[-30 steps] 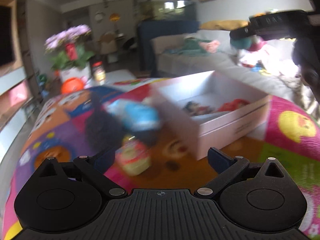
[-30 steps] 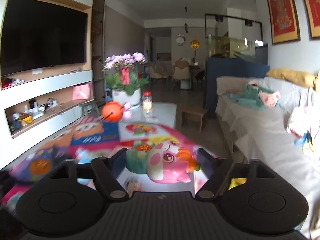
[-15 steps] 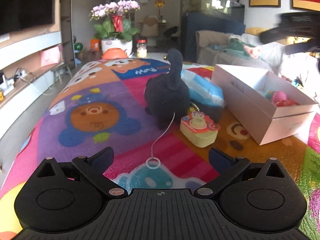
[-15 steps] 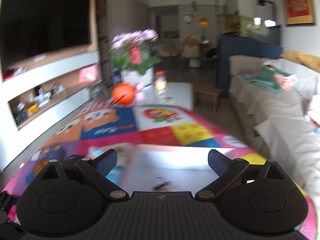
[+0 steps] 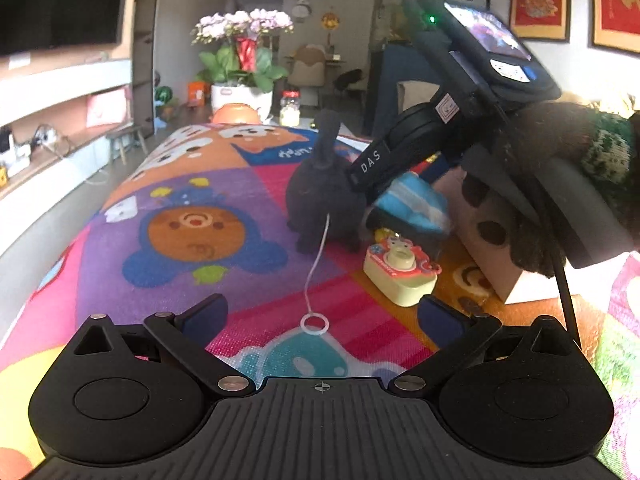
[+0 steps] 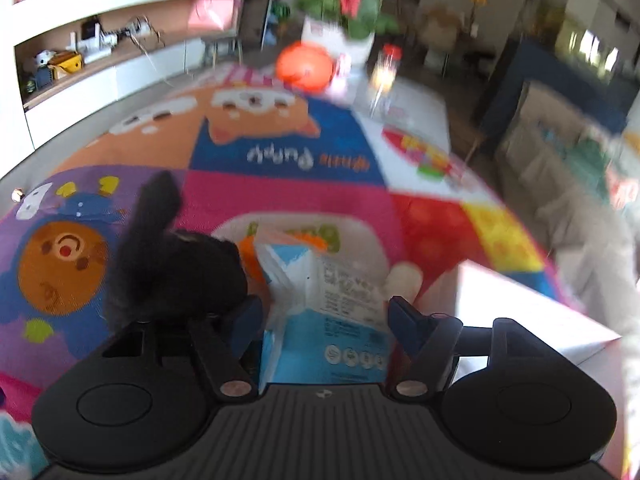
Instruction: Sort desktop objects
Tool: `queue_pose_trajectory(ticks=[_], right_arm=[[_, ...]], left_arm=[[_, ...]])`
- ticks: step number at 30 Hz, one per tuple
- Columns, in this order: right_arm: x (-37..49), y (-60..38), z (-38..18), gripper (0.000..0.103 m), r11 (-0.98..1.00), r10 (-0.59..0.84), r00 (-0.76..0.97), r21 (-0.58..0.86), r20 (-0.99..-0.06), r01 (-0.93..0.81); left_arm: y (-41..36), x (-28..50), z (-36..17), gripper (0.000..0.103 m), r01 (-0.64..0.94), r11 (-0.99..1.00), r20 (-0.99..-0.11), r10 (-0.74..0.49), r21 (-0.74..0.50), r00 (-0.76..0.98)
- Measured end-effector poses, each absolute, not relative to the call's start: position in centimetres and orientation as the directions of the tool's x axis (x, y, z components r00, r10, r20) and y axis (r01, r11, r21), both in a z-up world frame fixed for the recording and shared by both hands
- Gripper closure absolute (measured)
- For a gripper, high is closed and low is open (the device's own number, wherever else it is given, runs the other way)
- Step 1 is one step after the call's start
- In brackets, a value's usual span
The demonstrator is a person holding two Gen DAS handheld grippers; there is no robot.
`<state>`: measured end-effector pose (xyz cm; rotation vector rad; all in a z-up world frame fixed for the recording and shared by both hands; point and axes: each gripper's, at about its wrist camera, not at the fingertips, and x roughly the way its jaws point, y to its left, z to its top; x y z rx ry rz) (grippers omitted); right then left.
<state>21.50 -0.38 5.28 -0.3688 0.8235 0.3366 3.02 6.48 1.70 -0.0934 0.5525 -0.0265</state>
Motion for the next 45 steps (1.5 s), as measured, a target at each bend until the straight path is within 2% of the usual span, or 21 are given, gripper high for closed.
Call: queue_pose_trajectory(ticks=[1,3,5,9,14,19,24,27,29,31,35,39,45], right_arm=[[22.0,-0.5,5.2,0.031,0.889,0.145,0.609,-0.167,-0.78,-0.425],[21.7,-0.8,5.3,0.035,0.896,0.144,0.59,-0.148,-0.795,-0.418],[20.6,-1.3,5.5,0.047,0.891,0.189,0.56,-0.099,-0.807,-0.443],[17.5,-2.5,5.7,0.049,0.857,0.316,0.471,0.035,-0.824,-0.514],[13.7,-5.5,6.2,0.052,0.811,0.476,0.368,0.237,-0.799,-0.535],[8.4,-9.6,6.6,0.054,0.766,0.577,0.338,0.348,-0.744,-0.541],[5.2,-14.6,5.7,0.054,0.796,0.566,0.383,0.364,-0.73,-0.483],[4.1,-18.2,5.7,0.035,0.854,0.506,0.487,0.332,-0.712,-0.401],[3.3,-20.9,6.5,0.019,0.883,0.466,0.571,0.315,-0.675,-0.348],[2.7,-23.7,7.3,0.011,0.902,0.431,0.661,0.32,-0.614,-0.29],[3.4,-28.1,7.3,0.0,0.92,0.307,0.795,0.376,-0.522,-0.108],[6.1,-28.8,5.8,0.0,0.934,0.207,0.829,0.357,-0.519,-0.01],[9.1,-27.1,5.0,0.0,0.916,0.265,0.809,0.4,-0.524,-0.04]], left_arm=[[6.5,3.0,1.7,0.0,0.0,0.995,-0.521,-0.053,-0.101,0.852],[6.5,2.9,1.7,0.0,0.006,0.995,-0.514,-0.059,-0.103,0.856],[6.6,2.8,1.7,0.0,0.012,0.994,-0.507,-0.063,-0.104,0.859],[6.1,2.3,1.9,0.0,0.03,0.996,-0.499,-0.066,-0.08,0.864],[4.5,0.3,1.8,0.0,0.201,0.979,-0.52,-0.196,-0.048,0.832],[4.1,-1.0,1.6,0.0,0.271,0.961,-0.551,-0.254,-0.053,0.795],[3.7,-0.5,1.4,0.0,0.251,0.967,-0.588,-0.223,-0.034,0.778],[3.5,-0.4,1.3,0.0,0.238,0.971,-0.603,-0.195,-0.009,0.774],[3.2,-0.3,1.2,0.0,0.224,0.975,-0.611,-0.174,0.006,0.772],[3.1,-0.4,1.2,0.0,0.208,0.978,-0.619,-0.154,0.017,0.77],[2.8,-0.1,1.1,0.0,0.187,0.982,-0.632,-0.123,0.035,0.765],[2.7,-0.2,1.1,0.0,0.188,0.981,-0.645,-0.118,0.04,0.755],[3.0,-0.5,1.1,0.0,0.18,0.983,-0.657,-0.114,0.034,0.745]])
